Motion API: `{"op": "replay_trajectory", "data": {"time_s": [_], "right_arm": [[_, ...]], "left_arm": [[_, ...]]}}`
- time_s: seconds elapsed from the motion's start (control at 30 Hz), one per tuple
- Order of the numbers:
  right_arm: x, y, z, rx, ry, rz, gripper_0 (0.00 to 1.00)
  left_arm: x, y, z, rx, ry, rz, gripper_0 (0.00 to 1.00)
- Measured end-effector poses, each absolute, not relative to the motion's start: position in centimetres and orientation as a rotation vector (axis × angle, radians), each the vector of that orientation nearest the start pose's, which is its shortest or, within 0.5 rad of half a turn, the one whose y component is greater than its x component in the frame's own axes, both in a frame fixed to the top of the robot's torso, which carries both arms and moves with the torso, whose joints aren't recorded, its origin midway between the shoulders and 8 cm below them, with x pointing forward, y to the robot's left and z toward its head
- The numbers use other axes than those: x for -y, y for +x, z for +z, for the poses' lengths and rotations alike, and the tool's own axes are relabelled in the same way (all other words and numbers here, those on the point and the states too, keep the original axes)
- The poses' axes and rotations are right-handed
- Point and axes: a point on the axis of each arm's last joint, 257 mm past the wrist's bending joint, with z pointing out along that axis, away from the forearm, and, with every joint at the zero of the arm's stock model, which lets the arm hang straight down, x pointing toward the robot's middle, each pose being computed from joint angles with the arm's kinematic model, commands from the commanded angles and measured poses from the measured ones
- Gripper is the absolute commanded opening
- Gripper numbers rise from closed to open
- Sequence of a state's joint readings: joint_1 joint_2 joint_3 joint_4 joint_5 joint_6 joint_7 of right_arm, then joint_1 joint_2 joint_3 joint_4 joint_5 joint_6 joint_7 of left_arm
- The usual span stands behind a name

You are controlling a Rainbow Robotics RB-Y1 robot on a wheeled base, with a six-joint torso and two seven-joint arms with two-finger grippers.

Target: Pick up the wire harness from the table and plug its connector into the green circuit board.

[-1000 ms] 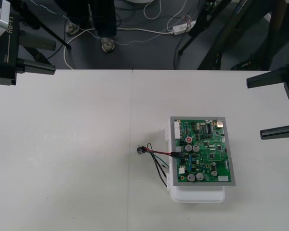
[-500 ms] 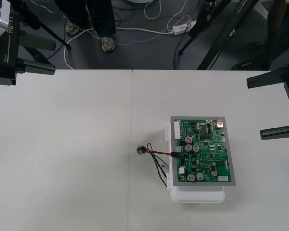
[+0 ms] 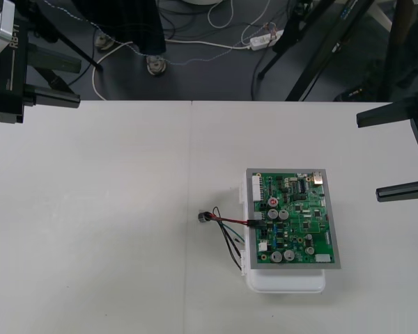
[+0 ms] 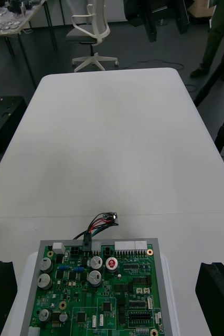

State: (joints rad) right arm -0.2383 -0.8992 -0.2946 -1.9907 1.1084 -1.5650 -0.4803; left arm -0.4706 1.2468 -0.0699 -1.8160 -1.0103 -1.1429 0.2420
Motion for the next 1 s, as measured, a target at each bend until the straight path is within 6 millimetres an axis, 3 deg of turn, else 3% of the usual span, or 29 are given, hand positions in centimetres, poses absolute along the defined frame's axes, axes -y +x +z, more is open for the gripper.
{"op": "replay_trajectory", "data": {"time_s": [1.0], "right_arm": [[17.40,31.86,-3.01,-1.336,-1.609,0.701,1.00]], "left_arm": [[-17.90,41.45,0.90,-1.289,1.594,-0.390,0.46]]}}
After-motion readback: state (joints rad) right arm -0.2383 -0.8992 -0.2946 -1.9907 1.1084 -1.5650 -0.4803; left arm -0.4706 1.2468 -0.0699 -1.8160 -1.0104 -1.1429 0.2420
